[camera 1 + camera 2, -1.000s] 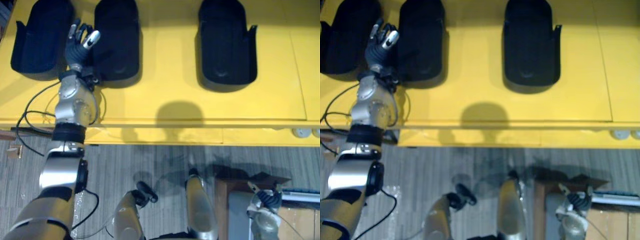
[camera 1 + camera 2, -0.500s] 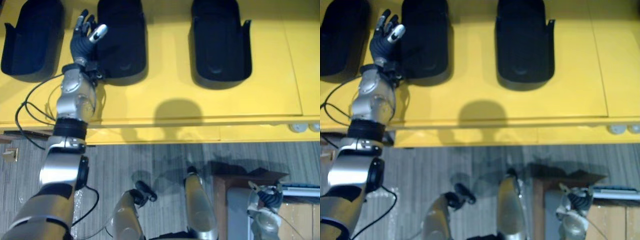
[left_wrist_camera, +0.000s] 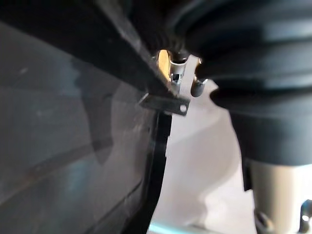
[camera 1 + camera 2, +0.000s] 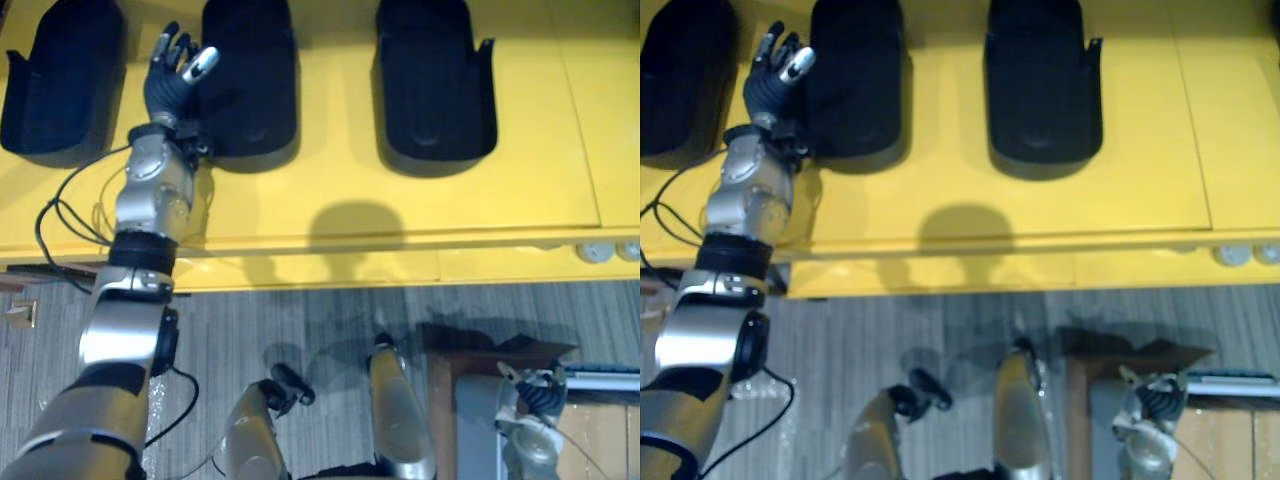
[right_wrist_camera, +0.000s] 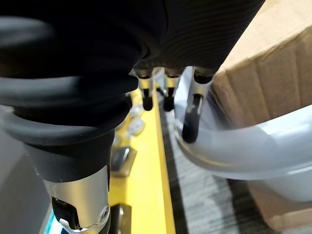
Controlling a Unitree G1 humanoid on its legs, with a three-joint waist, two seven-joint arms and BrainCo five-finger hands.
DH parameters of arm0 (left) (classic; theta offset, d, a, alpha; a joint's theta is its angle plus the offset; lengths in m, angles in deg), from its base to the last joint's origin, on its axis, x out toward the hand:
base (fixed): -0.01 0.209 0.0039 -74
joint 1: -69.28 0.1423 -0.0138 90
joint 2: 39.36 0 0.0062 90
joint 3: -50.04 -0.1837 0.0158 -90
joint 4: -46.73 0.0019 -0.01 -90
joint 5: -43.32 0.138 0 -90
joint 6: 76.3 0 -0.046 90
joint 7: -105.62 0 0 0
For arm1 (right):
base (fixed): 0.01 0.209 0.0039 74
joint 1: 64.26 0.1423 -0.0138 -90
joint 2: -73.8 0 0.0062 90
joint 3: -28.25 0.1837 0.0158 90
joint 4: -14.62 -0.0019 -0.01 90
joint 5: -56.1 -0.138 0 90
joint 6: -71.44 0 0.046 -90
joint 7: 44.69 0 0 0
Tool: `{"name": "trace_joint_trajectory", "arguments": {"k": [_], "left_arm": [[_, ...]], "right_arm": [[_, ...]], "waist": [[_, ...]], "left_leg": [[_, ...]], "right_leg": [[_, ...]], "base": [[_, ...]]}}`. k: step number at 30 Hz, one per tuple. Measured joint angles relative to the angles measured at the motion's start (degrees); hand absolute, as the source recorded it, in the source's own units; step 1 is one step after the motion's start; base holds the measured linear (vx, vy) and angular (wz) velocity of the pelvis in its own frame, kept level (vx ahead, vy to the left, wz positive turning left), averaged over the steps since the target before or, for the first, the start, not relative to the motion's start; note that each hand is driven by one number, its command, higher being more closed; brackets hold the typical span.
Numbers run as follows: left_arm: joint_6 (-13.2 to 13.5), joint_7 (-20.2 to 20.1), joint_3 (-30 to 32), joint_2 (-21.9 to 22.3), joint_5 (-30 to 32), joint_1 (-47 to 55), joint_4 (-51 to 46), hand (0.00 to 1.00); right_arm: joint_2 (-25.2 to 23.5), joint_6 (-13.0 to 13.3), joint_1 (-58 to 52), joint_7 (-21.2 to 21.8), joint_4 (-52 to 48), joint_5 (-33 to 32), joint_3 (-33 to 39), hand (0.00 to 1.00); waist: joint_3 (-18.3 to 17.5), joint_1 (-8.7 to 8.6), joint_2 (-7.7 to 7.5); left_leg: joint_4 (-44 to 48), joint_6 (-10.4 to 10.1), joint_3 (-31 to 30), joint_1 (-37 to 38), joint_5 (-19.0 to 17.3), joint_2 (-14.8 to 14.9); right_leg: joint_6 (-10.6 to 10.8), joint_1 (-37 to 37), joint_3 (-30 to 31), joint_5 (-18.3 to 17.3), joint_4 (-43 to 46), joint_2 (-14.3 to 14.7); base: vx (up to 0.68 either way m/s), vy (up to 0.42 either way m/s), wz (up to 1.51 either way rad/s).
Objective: Walk over and take plastic housings, then place them on the shelf
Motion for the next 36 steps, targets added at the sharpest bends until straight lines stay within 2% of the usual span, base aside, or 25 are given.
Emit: {"name": "trace_joint_trajectory", "arguments": {"k": [3, 6, 9, 12, 18, 22, 25, 28, 29, 31, 33, 36], "left_arm": [[0.0, 3.3, 2.8, 0.1, 0.2, 1.6, 0.0, 0.00], [0.5, 4.9, 4.4, 0.2, 0.4, 2.9, 0.0, 0.00], [4.3, 4.7, 6.4, 0.2, -0.1, 5.0, -0.7, 0.00], [7.9, 4.6, 6.4, 0.4, 0.0, 9.1, -6.3, 0.00], [17.1, 2.7, 5.3, 3.0, 2.9, 19.5, -20.1, 0.00], [21.2, 0.1, 5.3, 4.5, 5.1, 25.8, -28.2, 0.00], [22.3, -1.3, 5.5, 5.2, 6.9, 32.0, -35.2, 0.00], [22.4, -1.6, 6.0, 9.4, 9.4, 42.0, -42.3, 0.00], [22.1, -1.8, 6.0, 11.7, 11.3, 47.7, -44.0, 0.00], [21.6, -2.1, 6.2, 14.1, 10.9, 53.1, -44.2, 0.00], [21.2, -1.8, 6.6, 16.1, 8.8, 56.8, -42.9, 0.00], [21.3, 1.5, 8.3, 20.1, 8.2, 63.4, -35.0, 0.00]], "right_arm": [[-0.1, 0.4, -0.9, 0.0, 0.7, 0.0, -0.7, 0.00], [-0.1, 0.8, -2.3, -0.1, 1.2, 0.0, -1.5, 0.00], [-0.3, 0.7, -2.4, -0.1, 2.8, -0.1, -2.2, 0.00], [-1.2, 0.4, -2.8, -0.1, 4.2, 0.0, -3.1, 0.00], [-3.8, 0.1, -5.9, -0.2, 4.8, 0.1, -5.1, 0.00], [-5.7, -1.4, -7.4, -0.2, 6.6, -0.1, -4.8, 0.00], [-7.5, -3.0, -7.5, 0.1, 8.9, -2.0, -3.2, 0.00], [-8.7, -3.1, -7.9, 0.1, 12.2, -3.0, -0.6, 0.00], [-9.0, -3.2, -7.8, 0.1, 13.7, -4.0, 0.7, 0.00], [-9.2, -3.4, -7.8, 0.1, 15.4, -4.0, 1.8, 0.00], [-9.1, -4.0, -7.2, 0.8, 16.9, -4.0, 2.9, 0.00], [-9.0, -5.3, -4.8, 2.3, 18.8, -4.4, 3.1, 0.00]], "waist": [[0.0, -0.02, 0.03], [-0.1, -0.19, 0.14], [-0.1, 0.29, 0.15], [-1.0, 1.59, 0.12], [-9.9, 2.85, 0.33], [-15.6, 4.50, 0.37], [-17.6, 5.28, 0.18], [-20.0, 6.26, 0.87], [-20.7, 7.47, 1.03], [-21.8, 8.60, 0.45], [-22.2, 8.93, -0.04], [-22.7, 9.65, -0.74]], "left_leg": [[-0.8, -0.2, -0.4, 2.0, 0.1, -0.2], [-1.5, -0.4, -1.9, 2.7, 0.3, -0.9], [-1.8, -0.4, -2.9, 3.2, 0.3, -1.0], [-2.6, -0.4, -3.2, 5.1, 0.3, -1.2], [-7.2, -1.2, -4.8, 9.5, 0.9, -2.9], [-12.8, -2.2, -5.6, 12.7, 3.0, -4.7], [-17.2, -2.7, -7.1, 14.9, 5.2, -6.3], [-21.5, -3.0, -9.1, 16.3, 7.7, -7.6], [-24.3, -3.2, -9.7, 17.8, 9.4, -8.1], [-27.1, -3.4, -10.9, 18.5, 11.1, -9.1], [-30.3, -3.2, -12.1, 19.5, 13.4, -10.0], [-38.8, -3.1, -12.8, 21.9, 19.0, -11.6]], "right_leg": [[-0.1, 2.4, -0.7, -0.1, -0.9, -0.2], [-0.1, 4.5, -2.2, -0.4, -2.1, -0.9], [-0.2, 6.4, -3.5, -0.4, -3.2, -1.0], [-0.2, 9.1, -4.2, -0.3, -4.4, -1.1], [-0.1, 16.9, -7.6, 0.1, -11.3, -2.0], [-0.5, 21.7, -9.8, 2.0, -17.1, -2.2], [-0.9, 24.9, -11.7, 2.9, -20.0, -2.7], [-1.6, 27.3, -14.4, 4.3, -22.4, -2.8], [-2.4, 28.6, -14.6, 5.2, -23.7, -2.4], [-2.5, 29.7, -15.4, 5.4, -24.9, -2.1], [-3.0, 30.5, -17.4, 5.8, -26.0, -2.6], [-3.2, 31.2, -18.5, 6.7, -28.8, -2.1]], "base": [[0.01, -0.006, 0.03], [0.00, -0.008, 0.23], [0.02, 0.007, 0.18], [0.08, 0.003, 0.07], [0.15, -0.015, 0.19], [0.13, -0.044, 0.15], [0.07, -0.069, 0.35], [0.05, -0.051, 0.39], [0.02, -0.035, 0.23], [-0.01, -0.058, 0.30], [-0.06, -0.037, 0.39], [-0.10, -0.023, 0.17]]}}
